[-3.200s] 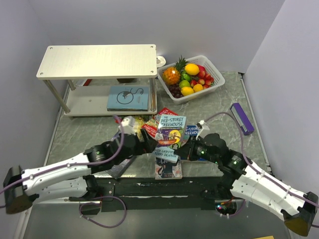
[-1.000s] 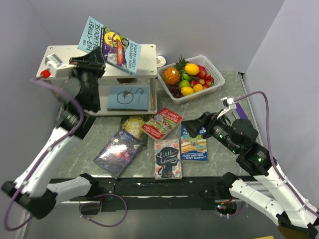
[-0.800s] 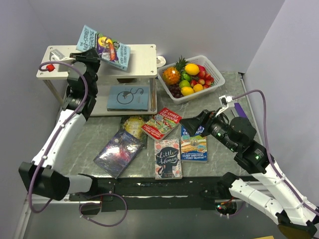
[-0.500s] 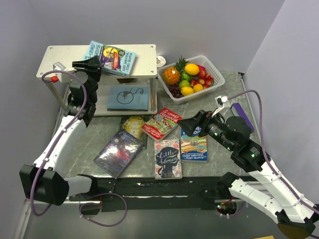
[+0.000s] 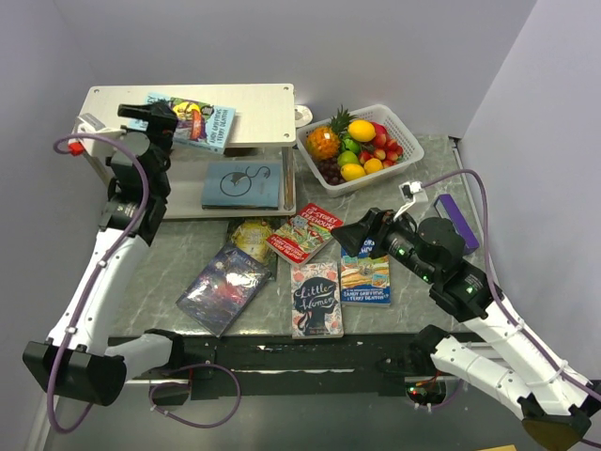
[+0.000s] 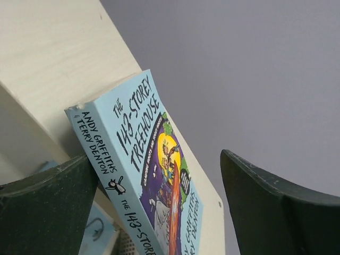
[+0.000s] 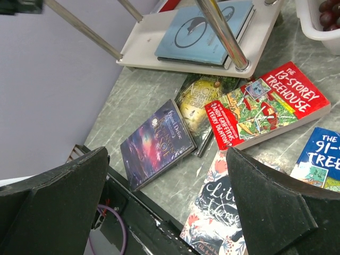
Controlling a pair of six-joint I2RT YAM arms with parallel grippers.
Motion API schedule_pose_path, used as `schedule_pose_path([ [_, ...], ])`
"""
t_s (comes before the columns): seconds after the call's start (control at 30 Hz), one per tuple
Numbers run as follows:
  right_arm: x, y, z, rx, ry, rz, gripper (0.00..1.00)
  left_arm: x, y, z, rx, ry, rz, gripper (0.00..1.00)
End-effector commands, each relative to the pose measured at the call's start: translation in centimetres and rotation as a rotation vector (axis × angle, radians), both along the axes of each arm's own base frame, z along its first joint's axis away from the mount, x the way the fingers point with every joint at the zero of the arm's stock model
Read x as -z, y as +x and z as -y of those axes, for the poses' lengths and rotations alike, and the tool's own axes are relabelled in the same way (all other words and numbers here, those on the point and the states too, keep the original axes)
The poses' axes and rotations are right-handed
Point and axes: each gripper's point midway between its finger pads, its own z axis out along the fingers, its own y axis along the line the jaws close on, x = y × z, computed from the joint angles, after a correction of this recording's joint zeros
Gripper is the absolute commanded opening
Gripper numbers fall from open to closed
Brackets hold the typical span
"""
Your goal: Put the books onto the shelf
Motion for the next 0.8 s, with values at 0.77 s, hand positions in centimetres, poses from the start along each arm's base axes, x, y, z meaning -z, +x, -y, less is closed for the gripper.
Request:
schedule_pose_path([
  [0.77,-0.8,1.1,-0.4,0.013,-0.007,0.018,0.98,0.2,0.2,-0.5,0.036,0.334,-0.353,0.96],
])
